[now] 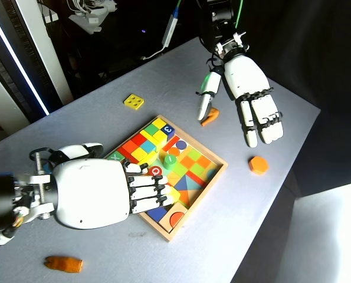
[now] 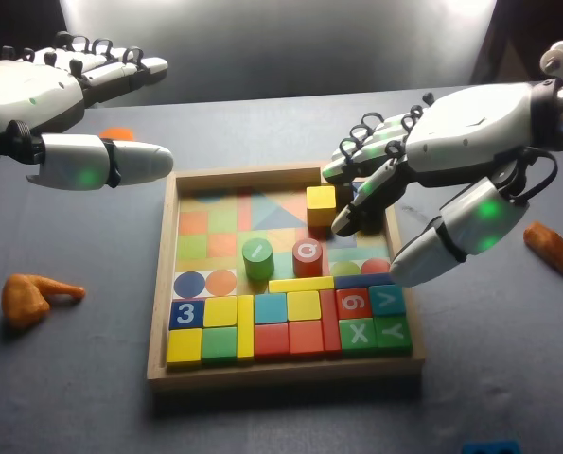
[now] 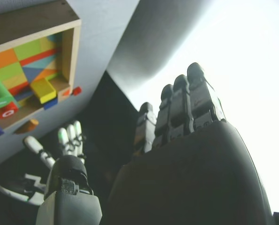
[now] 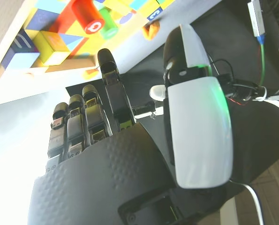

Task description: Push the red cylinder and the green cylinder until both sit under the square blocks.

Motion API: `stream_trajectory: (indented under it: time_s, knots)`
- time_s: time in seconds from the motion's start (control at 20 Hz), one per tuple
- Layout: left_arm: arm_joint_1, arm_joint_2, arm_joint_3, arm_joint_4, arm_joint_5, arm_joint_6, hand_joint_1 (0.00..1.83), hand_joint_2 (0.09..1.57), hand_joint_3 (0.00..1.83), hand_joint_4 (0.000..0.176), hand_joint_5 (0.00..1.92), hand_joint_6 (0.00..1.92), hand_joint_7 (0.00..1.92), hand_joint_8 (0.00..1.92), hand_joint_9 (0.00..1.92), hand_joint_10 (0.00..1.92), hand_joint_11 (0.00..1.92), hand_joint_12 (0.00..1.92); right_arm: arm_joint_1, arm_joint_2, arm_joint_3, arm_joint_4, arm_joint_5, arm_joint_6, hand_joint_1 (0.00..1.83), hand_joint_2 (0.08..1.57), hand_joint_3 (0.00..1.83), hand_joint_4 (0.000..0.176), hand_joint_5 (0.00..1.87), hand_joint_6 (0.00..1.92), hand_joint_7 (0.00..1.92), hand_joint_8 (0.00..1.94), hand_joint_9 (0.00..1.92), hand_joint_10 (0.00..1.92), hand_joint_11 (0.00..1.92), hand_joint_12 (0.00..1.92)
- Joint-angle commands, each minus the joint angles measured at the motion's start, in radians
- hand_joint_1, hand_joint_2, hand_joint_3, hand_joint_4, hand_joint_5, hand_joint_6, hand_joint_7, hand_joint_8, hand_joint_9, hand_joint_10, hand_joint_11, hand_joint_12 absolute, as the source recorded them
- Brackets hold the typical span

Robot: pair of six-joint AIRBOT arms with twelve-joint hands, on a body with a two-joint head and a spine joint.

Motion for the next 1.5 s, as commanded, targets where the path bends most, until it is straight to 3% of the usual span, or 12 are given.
stream_trajectory:
  time_s: [0.0, 0.25, 1.45]
  knots:
    - [-0.014, -0.005, 0.009, -0.013, -0.11, -0.002, 0.0, 1.09, 0.0, 0.176, 0.01, 0.0, 0.0, 0.0, 0.0, 0.0, 0.0, 0.09, 0.016, 0.004, 0.003, 0.044, 0.005, 0.009, 0.15, 1.03, 0.0, 0.162, 0.47, 0.0, 0.02, 0.0, 0.0, 0.0, 0.0, 0.0]
    - [-0.017, -0.011, 0.014, -0.013, -0.105, -0.002, 0.0, 1.09, 0.0, 0.176, 0.0, 0.0, 0.0, 0.0, 0.0, 0.0, 0.0, 0.0, 0.02, -0.016, 0.005, 0.015, 0.004, 0.009, 0.14, 1.03, 0.0, 0.176, 0.44, 0.0, 0.02, 0.0, 0.0, 0.0, 0.0, 0.0]
    - [-0.032, -0.015, 0.02, -0.012, -0.102, -0.002, 0.0, 1.07, 0.0, 0.176, 0.0, 0.0, 0.0, 0.0, 0.0, 0.0, 0.0, 0.0, -0.008, -0.117, 0.076, 0.011, -0.039, 0.001, 0.16, 1.04, 0.0, 0.176, 0.4, 0.0, 0.0, 0.0, 0.0, 0.0, 0.0, 0.0]
